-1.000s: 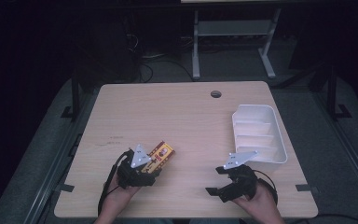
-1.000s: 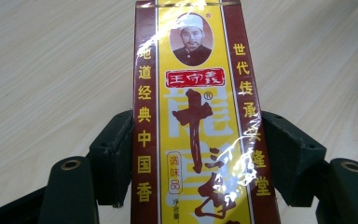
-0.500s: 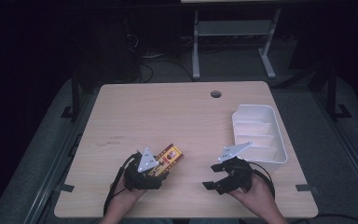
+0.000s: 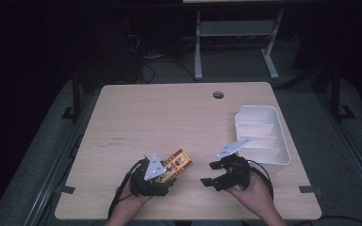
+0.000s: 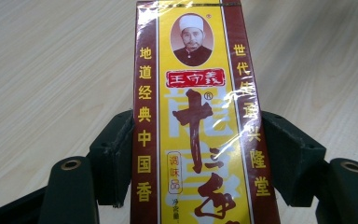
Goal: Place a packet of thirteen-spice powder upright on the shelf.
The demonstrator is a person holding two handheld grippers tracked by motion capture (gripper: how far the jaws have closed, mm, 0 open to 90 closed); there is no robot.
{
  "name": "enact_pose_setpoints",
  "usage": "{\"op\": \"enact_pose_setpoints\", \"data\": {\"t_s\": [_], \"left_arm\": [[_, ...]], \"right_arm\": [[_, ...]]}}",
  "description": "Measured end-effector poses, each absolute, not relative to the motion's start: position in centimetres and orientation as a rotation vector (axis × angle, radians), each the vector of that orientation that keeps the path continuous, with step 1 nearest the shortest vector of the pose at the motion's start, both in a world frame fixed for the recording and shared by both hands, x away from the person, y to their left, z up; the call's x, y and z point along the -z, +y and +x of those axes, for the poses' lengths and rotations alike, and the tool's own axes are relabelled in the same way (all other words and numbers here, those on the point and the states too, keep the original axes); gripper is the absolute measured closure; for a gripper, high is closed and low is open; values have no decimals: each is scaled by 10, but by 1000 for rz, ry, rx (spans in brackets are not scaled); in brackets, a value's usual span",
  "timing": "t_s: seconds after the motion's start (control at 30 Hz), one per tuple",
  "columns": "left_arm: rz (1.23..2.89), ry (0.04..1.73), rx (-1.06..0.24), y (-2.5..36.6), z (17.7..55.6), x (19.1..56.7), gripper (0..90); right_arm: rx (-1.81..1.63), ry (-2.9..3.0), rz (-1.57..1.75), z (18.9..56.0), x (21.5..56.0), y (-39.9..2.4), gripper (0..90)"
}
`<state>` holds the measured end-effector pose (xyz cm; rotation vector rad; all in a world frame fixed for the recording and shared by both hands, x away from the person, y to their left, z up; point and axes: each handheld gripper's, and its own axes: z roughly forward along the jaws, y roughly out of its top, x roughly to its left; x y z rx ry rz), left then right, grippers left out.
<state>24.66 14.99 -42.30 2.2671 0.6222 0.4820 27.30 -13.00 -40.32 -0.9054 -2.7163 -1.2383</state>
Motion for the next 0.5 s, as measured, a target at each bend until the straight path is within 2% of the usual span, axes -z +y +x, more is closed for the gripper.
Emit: {"op": "enact_pose_setpoints", "data": {"t_s": [0.5], "left_arm": [[2278,547,-474,142,242,425,320]], "right_arm": [[1249,-2658,-936,276,407,-128,293]]}}
